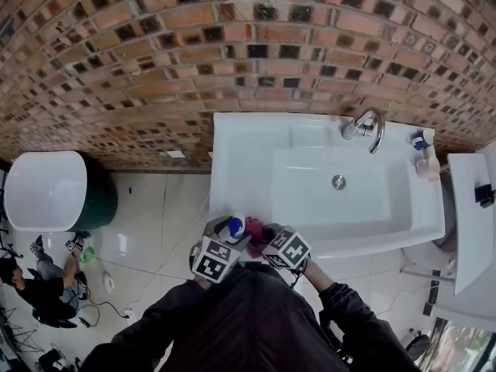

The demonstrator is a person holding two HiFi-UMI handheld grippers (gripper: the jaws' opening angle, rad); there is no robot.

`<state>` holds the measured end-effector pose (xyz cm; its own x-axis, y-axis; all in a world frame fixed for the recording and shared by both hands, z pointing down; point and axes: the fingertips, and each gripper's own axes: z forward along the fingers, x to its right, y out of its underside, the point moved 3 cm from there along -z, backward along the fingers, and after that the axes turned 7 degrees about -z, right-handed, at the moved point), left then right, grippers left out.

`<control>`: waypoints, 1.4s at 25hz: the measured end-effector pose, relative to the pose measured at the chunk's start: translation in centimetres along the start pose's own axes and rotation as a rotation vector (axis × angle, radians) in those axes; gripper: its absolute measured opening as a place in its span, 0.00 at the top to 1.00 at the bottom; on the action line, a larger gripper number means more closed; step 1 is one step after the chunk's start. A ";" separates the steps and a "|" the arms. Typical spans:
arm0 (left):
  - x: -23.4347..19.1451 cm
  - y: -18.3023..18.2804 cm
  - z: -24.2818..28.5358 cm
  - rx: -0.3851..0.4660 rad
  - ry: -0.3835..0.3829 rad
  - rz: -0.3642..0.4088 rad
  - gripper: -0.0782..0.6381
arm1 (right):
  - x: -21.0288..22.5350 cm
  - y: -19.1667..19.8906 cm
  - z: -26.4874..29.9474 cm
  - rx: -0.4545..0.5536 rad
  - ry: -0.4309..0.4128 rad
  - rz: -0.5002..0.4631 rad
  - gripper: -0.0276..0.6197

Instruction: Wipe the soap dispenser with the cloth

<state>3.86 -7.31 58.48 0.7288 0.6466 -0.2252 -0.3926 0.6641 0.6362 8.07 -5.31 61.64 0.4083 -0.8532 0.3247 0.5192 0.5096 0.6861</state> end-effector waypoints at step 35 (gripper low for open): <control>-0.6 0.7 0.8 -0.122 0.281 0.505 0.57 | 5.6 0.2 -1.5 -0.143 -0.043 -0.148 0.85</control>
<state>3.66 -7.55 59.66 0.2654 0.9574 -0.1137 -0.7259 0.2760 0.6300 11.59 -9.76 62.63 0.2888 -0.9222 0.2572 0.6733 0.3866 0.6303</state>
